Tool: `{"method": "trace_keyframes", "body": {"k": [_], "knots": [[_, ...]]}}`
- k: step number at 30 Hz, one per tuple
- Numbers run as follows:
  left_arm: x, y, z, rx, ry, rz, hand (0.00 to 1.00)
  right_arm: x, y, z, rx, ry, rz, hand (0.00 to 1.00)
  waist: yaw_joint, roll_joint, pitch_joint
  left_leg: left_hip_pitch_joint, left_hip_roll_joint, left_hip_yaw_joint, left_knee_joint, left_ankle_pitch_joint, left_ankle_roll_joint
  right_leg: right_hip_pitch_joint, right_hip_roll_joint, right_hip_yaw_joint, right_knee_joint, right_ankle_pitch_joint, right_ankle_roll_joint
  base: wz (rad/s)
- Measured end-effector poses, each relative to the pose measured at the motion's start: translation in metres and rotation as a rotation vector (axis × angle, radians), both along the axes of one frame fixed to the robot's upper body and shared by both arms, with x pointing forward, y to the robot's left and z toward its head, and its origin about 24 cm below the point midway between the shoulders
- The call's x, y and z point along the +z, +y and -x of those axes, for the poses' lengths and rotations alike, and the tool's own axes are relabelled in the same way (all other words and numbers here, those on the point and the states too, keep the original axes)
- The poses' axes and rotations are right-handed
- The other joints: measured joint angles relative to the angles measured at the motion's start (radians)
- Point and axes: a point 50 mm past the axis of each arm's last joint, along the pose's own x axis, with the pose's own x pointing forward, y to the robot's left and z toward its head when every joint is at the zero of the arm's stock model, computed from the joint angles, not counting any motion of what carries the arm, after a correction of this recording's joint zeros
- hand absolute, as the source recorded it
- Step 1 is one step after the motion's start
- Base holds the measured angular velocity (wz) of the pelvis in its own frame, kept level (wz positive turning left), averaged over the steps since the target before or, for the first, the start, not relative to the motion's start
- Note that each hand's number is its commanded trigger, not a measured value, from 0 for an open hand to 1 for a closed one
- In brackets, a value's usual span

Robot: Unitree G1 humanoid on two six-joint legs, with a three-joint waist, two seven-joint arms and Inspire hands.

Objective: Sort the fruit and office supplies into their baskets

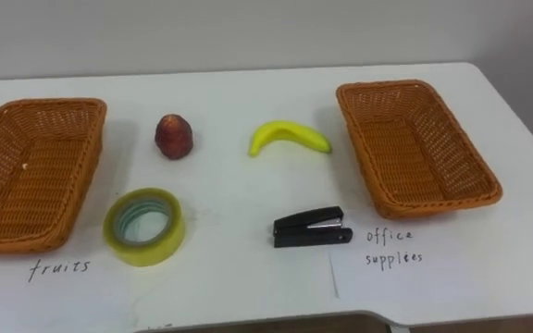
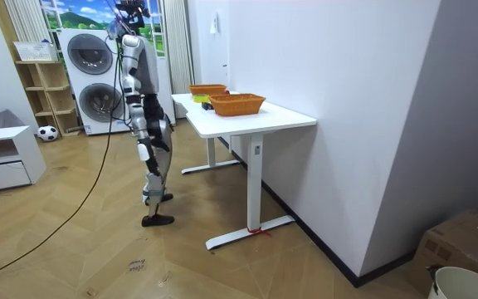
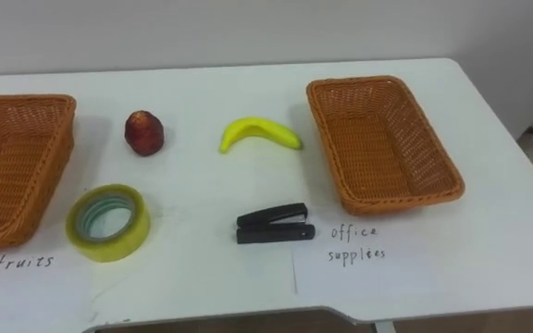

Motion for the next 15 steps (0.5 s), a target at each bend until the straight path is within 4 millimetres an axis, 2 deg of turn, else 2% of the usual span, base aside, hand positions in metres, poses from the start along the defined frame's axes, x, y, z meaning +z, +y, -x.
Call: {"method": "trace_keyframes", "body": {"k": [9,10,12,15], "knots": [[0.005,0.01,0.013,0.035,0.014,-0.084,0.0,0.024,-0.042,-0.022,-0.216,-0.05,0.26,0.0,-0.055,-0.008,-0.0058,0.0,-0.001,0.006,-0.001,-0.002,0.003,-0.007,0.001,0.013,-0.002,0.001,0.002,-0.03],[0.006,0.011,0.011,0.034,0.003,-0.097,0.0,0.03,-0.049,-0.03,-0.244,-0.069,0.306,0.0,-0.058,-0.009,-0.0097,-0.001,-0.001,0.007,-0.002,-0.001,0.003,-0.014,0.001,0.015,0.002,0.001,0.002,-0.03],[0.007,0.012,0.01,0.035,-0.003,-0.112,0.0,0.041,-0.059,-0.04,-0.285,-0.095,0.378,0.0,-0.066,-0.009,-0.0107,-0.002,-0.001,0.008,-0.002,-0.001,0.003,-0.018,0.001,0.018,0.004,0.001,0.002,-0.06],[0.009,0.013,0.007,0.035,-0.015,-0.131,0.0,0.068,-0.074,-0.067,-0.333,-0.183,0.509,0.0,-0.066,-0.014,-0.0115,-0.002,0.0,0.018,-0.002,-0.001,0.003,-0.023,0.0,0.024,0.015,0.0,0.004,-0.09]]}}
